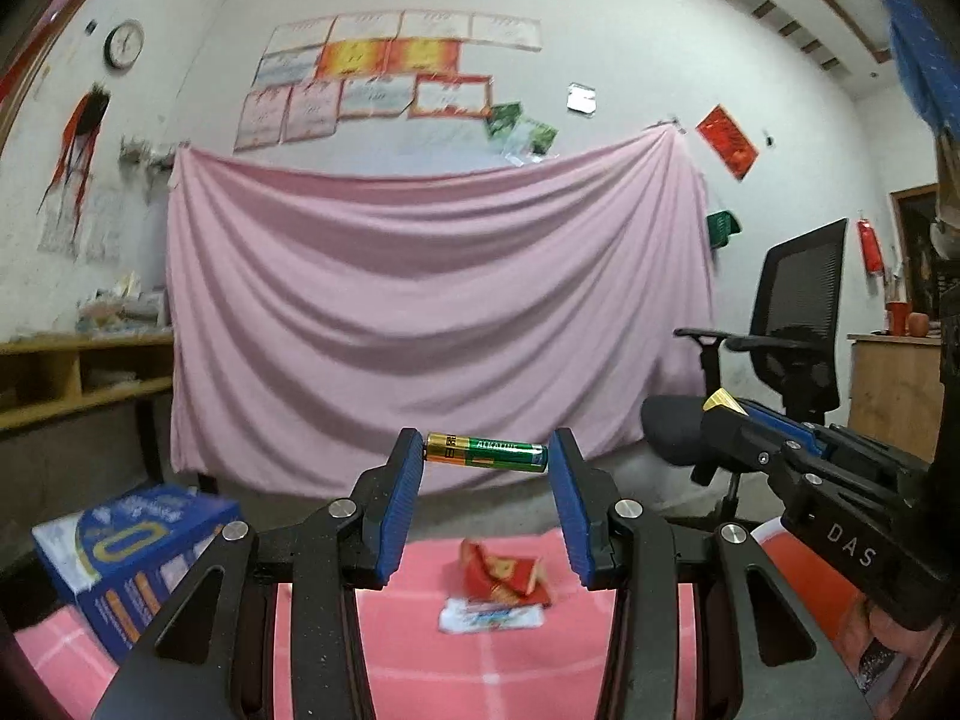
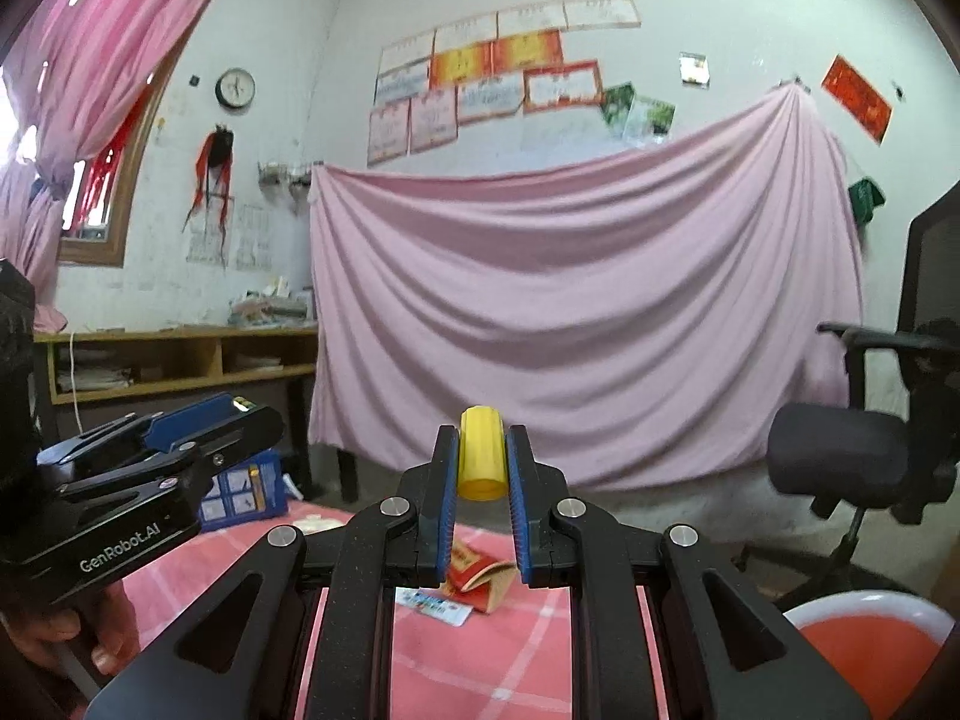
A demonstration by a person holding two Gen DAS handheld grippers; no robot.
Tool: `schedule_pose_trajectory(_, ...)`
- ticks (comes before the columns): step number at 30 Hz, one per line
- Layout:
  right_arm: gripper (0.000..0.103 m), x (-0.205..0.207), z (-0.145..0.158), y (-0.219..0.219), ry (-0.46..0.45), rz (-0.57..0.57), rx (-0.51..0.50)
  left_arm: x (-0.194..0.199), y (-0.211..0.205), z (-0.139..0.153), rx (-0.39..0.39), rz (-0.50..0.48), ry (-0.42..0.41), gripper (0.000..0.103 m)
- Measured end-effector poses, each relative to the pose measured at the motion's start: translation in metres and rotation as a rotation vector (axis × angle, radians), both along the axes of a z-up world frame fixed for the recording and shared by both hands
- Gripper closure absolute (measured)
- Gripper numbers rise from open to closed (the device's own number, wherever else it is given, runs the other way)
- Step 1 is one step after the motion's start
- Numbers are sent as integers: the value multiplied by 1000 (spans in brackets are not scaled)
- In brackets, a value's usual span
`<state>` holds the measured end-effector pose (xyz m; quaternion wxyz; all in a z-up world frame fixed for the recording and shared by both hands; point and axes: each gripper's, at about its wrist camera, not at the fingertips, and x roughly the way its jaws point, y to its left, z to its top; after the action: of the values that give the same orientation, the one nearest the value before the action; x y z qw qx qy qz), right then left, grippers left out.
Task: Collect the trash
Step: 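Carry battery and yellow cap over the bucket and open both tools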
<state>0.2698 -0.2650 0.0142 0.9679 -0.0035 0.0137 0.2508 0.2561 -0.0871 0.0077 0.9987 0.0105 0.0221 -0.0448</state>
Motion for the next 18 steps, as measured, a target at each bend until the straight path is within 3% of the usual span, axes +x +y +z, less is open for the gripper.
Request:
schedule_pose_trajectory(8,89,-10,13,-53,-64,-134,47,1,-58,29,39,-96,-62,65)
schedule_pose_trajectory(14,89,-3,9,-107,-29,-262,96,15,-113,38,33,-188,-48,65)
schedule_pose_trajectory(18,89,-4,4,-140,19,-323,124,27,-148,37,33,-259,5,65)
